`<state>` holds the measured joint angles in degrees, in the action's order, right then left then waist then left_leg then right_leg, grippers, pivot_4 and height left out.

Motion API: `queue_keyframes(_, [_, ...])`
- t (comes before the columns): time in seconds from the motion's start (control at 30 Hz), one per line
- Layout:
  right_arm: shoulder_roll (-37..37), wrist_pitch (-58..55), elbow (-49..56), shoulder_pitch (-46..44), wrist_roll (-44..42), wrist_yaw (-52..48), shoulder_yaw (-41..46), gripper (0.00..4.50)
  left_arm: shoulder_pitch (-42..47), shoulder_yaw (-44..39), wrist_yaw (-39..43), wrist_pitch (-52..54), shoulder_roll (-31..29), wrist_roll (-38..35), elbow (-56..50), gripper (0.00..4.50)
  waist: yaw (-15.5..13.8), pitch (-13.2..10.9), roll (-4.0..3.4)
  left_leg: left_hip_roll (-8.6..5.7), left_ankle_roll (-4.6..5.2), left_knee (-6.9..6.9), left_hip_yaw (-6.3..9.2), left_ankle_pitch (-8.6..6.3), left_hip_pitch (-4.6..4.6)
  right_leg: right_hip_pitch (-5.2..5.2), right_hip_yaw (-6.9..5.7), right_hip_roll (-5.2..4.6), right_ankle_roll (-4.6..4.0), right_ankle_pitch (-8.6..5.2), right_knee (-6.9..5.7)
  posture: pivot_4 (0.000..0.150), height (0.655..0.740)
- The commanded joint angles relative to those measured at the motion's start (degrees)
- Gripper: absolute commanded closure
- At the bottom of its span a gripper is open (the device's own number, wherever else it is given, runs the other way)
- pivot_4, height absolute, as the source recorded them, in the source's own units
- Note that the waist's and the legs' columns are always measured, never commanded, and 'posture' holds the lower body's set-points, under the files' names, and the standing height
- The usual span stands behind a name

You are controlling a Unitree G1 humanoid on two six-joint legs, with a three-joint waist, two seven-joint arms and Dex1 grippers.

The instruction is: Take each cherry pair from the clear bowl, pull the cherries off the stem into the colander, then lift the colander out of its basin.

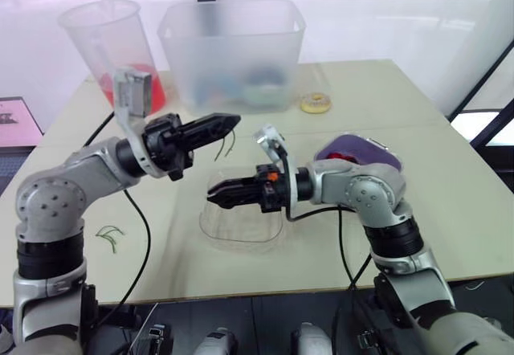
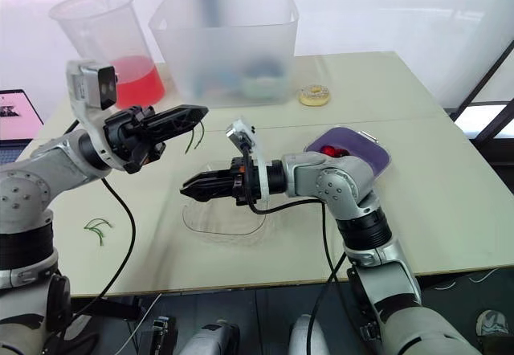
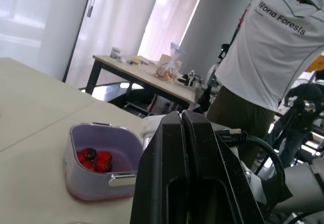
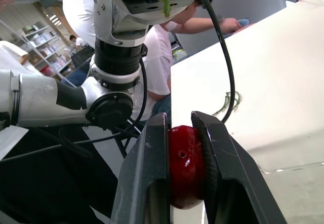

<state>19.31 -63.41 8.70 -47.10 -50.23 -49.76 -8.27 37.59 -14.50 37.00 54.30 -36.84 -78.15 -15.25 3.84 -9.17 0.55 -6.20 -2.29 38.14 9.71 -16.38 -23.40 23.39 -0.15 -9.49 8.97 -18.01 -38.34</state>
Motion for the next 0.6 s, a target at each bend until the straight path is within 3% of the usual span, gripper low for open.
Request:
queue_keyframes(0.03, [4.73,0.57,0.55,-1.34,-1.58,-2.62,5.42,3.91,0.4,-2.46,0.16,-1.28,-0.7,-0.53,-0.68,4.5,-0.16,0.0,0.0,-0.01,0.0,0.0,0.0,0.0,0.0,-0.01,0.0,0.0,0.0,0.0,0.0,0.15,0.74])
queue_keyframes(0.17, [15.04,4.19,-4.52,-3.04,2.77,-6.6,8.59,3.91,-0.81,-3.94,0.22,-1.24,-1.85,-0.4,-0.71,4.5,-0.39,0.0,0.0,-0.03,0.0,0.01,-0.03,0.0,0.0,-0.01,0.0,-0.01,0.0,0.0,0.03,0.15,0.74])
queue_keyframes(0.23, [25.69,13.06,-16.94,-6.46,15.13,-8.87,5.45,3.91,-1.8,-5.16,0.52,-1.51,-2.79,0.33,-0.5,4.5,-0.05,-0.01,-0.02,0.04,0.0,-0.02,-0.07,0.0,0.0,0.01,0.0,0.02,0.0,0.0,0.05,0.15,0.74])
queue_keyframes(0.3, [30.85,19.34,-25.46,-8.34,22.7,-10.62,1.48,3.91,-2.4,-5.63,0.59,-1.81,-3.1,0.81,-0.51,4.5,-1.14,-0.02,-0.01,-0.1,0.02,0.0,-0.13,-0.01,-0.01,0.02,0.02,-0.08,0.0,0.0,0.05,0.15,0.74])
queue_keyframes(0.47, [31.75,27.19,-36.24,-9.78,30.77,-14.77,-1.85,3.91,-3.94,-6.09,0.29,-2.37,-3.24,1.06,-1.38,4.5,-0.5,-0.01,0.01,0.02,0.04,-0.03,-0.21,-0.02,0.01,-0.01,0.01,0.0,0.0,0.0,0.2,0.15,0.74])
queue_keyframes(0.6, [31.49,28.07,-40.39,-12.17,31.97,-16.12,0.5,3.91,-5.38,-6.85,-0.29,-2.32,-3.47,0.54,-2.31,4.5,0.03,-0.02,-0.01,0.03,0.03,-0.06,-0.28,-0.02,0.0,0.05,0.03,-0.04,0.01,0.0,0.14,0.15,0.74])
